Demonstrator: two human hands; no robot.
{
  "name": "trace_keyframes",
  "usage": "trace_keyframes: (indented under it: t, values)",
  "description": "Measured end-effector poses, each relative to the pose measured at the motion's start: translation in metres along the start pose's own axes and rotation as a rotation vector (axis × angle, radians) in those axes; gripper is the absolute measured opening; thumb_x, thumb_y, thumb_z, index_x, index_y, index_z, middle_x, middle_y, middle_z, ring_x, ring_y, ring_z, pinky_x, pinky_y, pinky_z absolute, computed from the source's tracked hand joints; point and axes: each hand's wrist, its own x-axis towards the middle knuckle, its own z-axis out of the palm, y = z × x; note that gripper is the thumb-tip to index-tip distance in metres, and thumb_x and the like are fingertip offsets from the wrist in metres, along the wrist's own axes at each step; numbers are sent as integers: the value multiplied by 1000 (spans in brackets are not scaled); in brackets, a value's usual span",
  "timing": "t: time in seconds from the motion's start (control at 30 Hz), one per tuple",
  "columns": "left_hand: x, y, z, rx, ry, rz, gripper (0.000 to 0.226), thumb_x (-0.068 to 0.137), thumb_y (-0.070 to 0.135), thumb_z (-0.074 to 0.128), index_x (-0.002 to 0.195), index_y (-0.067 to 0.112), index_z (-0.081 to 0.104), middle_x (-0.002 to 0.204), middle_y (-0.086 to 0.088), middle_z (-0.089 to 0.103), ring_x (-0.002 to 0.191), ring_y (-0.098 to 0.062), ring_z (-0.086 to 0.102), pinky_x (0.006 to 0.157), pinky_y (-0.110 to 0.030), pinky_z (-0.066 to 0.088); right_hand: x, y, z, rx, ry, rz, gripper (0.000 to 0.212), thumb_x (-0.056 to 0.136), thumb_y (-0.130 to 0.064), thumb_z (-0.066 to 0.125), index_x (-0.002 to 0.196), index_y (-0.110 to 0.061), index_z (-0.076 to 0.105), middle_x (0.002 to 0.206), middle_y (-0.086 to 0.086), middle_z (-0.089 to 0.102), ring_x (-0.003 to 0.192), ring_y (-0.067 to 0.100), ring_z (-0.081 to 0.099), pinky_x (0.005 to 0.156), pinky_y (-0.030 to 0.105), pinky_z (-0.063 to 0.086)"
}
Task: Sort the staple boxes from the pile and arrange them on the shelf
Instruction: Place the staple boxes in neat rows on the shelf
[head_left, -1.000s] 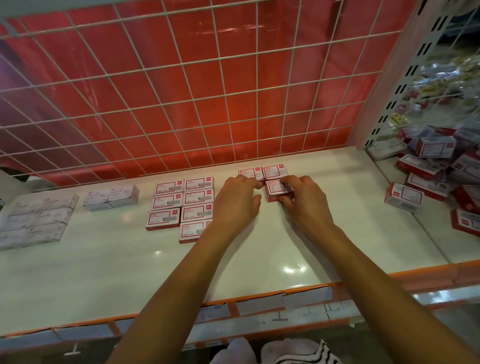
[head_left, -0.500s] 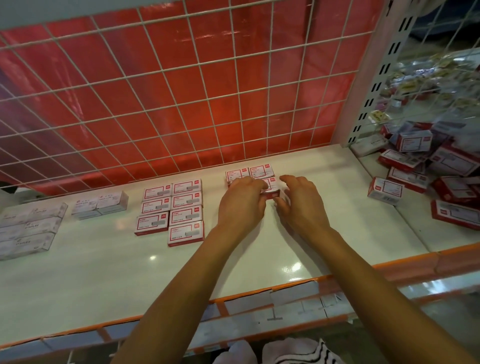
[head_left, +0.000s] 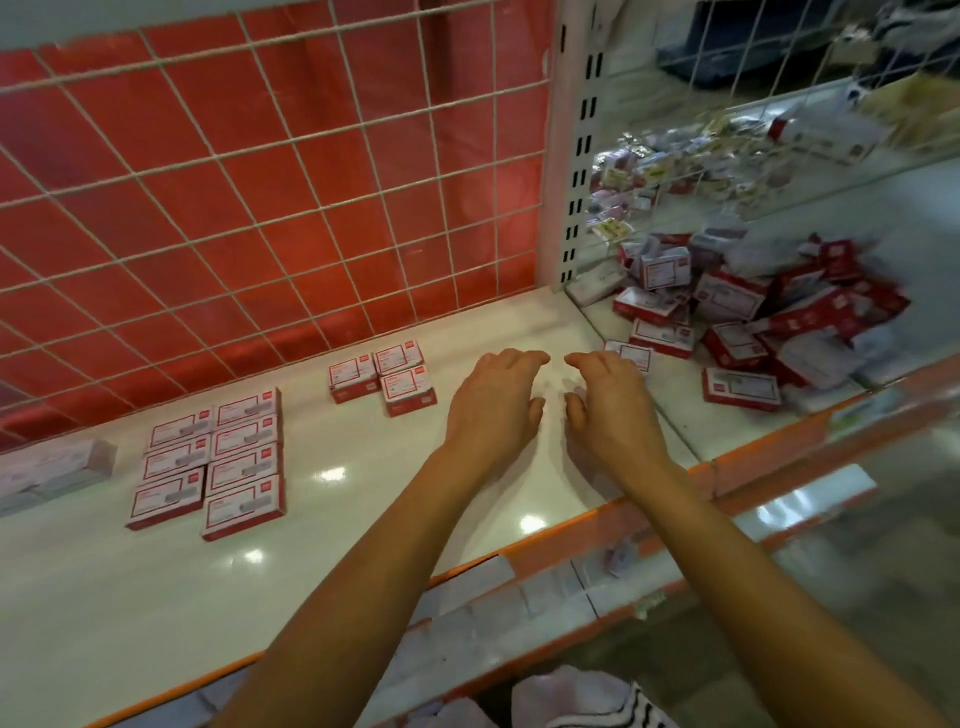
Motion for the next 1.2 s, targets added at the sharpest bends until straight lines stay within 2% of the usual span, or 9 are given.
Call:
trace_keyframes:
  t: [0.13, 0.33, 0.4, 0.47, 0.67, 0.87, 0.97, 1.1, 1.2]
  values:
    - [13, 22, 16, 1, -27, 85, 53, 93, 29, 58, 142, 25, 38, 147, 0, 40, 130, -21, 41, 105, -32, 36, -3, 39, -14, -35, 114, -14, 38, 77, 5, 58, 114, 0, 60, 108, 24, 59, 98, 43, 52, 81, 43, 45]
    - [33, 50, 31, -4, -77, 133, 69, 84, 24, 68, 144, 19, 34, 150, -4, 32, 129, -25, 41, 103, -35, 40, -6, 101, -31, -213, 333, 22, 28, 70, 5, 56, 97, 2, 65, 85, 22, 62, 72, 40, 58, 64, 39, 47]
    - [39, 54, 36, -32, -121, 106, 76, 83, 24, 69, 147, 20, 28, 156, -3, 22, 134, -27, 37, 106, -38, 38, -9, 115, -37, -248, 295, 49, 40, 62, 3, 51, 99, 0, 66, 82, 21, 62, 71, 40, 59, 64, 41, 48]
    - [44, 57, 41, -48, -157, 76, 81, 84, 25, 68, 150, 22, 22, 159, 0, 15, 137, -27, 33, 108, -39, 36, -11, 123, -42, -249, 222, 96, 53, 48, 10, 60, 99, 0, 66, 80, 22, 62, 70, 41, 59, 60, 41, 49]
    - [53, 60, 45, -90, -140, -3, 75, 84, 24, 66, 148, 24, 28, 149, 1, 39, 129, -24, 40, 103, -38, 39, -10, 122, -42, -272, 242, 116, 56, 44, 11, 63, 99, 0, 65, 83, 23, 61, 73, 42, 58, 54, 42, 48]
    - [55, 56, 42, -88, -65, 57, 31, 88, 28, 62, 119, 22, 58, 116, -3, 58, 103, -20, 55, 79, -25, 47, -6, 122, -35, -217, 231, 75, 48, 47, 12, 72, 94, 1, 65, 83, 22, 63, 76, 43, 56, 60, 44, 48]
    - [51, 55, 40, -160, -61, 19, 32, 86, 31, 67, 117, 23, 61, 113, -2, 60, 100, -16, 57, 77, -21, 45, -4, 117, -32, -155, 169, 95, 37, 61, 7, 71, 96, -3, 64, 93, 17, 63, 86, 43, 55, 66, 44, 46]
    - [44, 51, 33, -233, -87, -36, 36, 82, 28, 73, 116, 21, 63, 117, -2, 62, 103, -16, 60, 80, -21, 50, 1, 109, -30, -63, 54, 160, 42, 78, 1, 62, 119, -8, 57, 119, 12, 53, 105, 31, 51, 79, 37, 43]
    - [37, 45, 27, -240, -93, -55, 39, 82, 26, 74, 118, 18, 62, 121, -3, 62, 105, -16, 59, 80, -19, 46, 4, 100, -29, -37, -31, 198, 47, 80, -5, 65, 125, -14, 52, 129, 9, 46, 114, 32, 47, 88, 45, 47]
